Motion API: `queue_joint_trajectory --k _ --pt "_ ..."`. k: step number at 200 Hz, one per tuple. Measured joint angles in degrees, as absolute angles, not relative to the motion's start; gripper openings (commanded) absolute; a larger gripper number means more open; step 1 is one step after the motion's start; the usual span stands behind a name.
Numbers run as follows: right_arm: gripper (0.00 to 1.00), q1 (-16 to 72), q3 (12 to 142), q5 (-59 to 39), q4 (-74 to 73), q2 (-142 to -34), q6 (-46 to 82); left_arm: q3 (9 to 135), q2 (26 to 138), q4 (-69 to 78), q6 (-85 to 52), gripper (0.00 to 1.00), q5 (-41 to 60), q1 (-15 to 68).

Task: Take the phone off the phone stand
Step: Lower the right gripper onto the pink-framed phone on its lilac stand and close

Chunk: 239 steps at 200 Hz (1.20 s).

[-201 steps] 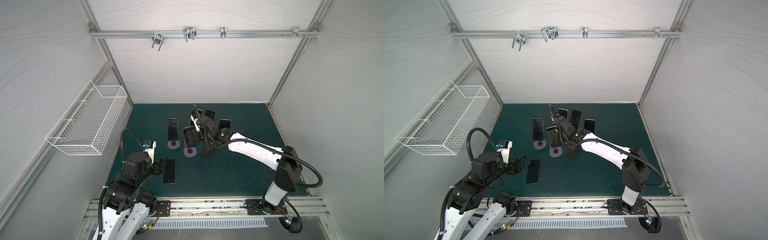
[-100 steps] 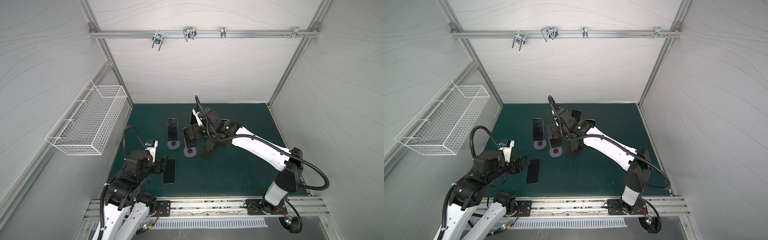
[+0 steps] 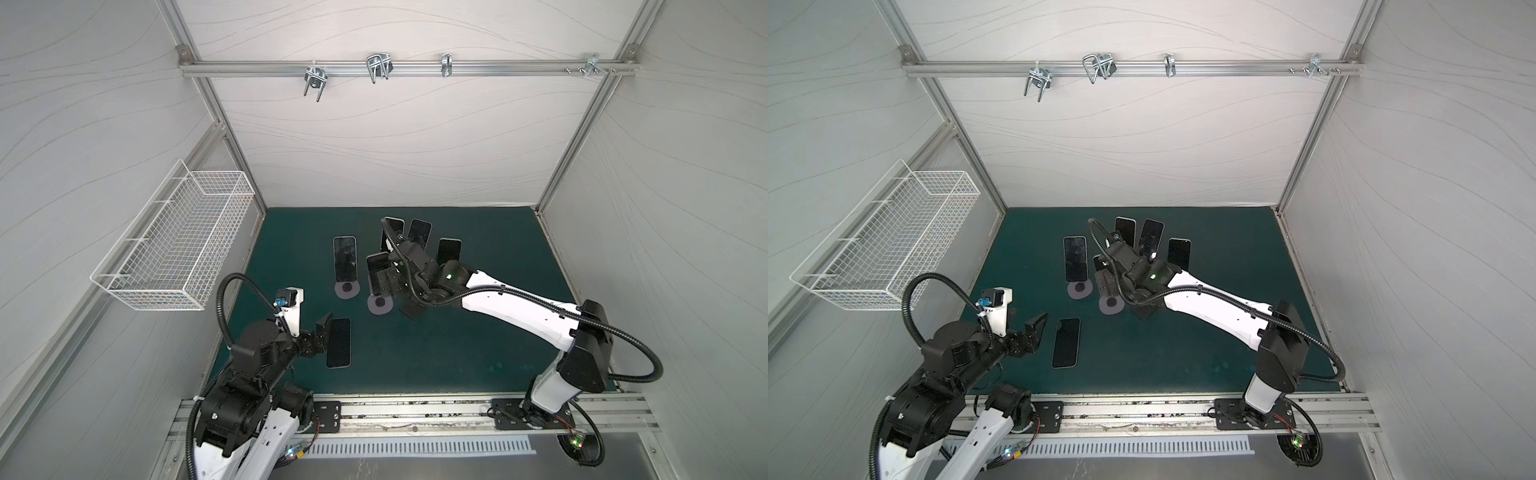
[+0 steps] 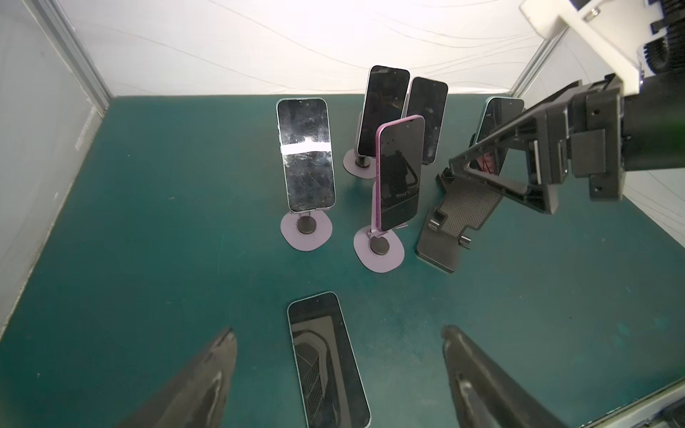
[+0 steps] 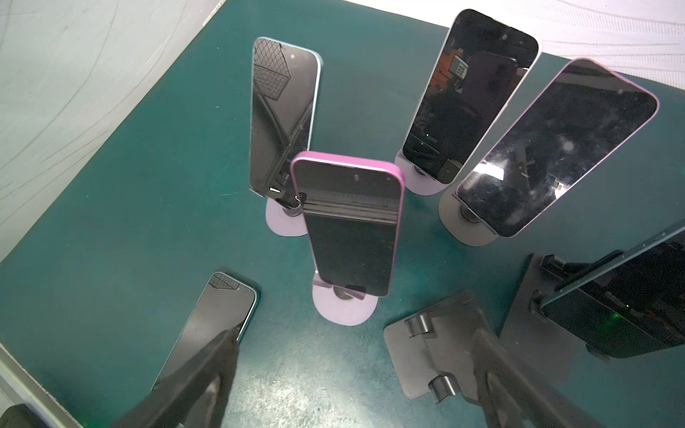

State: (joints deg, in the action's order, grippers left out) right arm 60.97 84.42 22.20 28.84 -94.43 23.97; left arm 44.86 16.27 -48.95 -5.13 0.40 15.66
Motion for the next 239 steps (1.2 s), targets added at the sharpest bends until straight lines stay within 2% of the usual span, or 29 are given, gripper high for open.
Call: queue_joint_trajectory --k 40,73,156,239 --pt "0.99 62.2 84.7 24.6 28.5 -95.2 24.2 43.7 17.2 -45.8 -5.7 0.94 0.4 15.7" --pt "0.99 62.2 86.7 25.8 28.3 -97.5 23.9 42.3 19.1 -42.2 -7.7 0.94 -0.1 16.1" --pt "0.99 62.2 89.2 26.5 28.0 -101.1 23.5 41.6 34.4 -36.9 -10.3 0.95 -0.9 18.2" --pt "0.99 61.4 89.2 25.6 27.2 -103.2 23.2 40.5 33.7 -37.4 -8.3 0.95 -2.7 20.3"
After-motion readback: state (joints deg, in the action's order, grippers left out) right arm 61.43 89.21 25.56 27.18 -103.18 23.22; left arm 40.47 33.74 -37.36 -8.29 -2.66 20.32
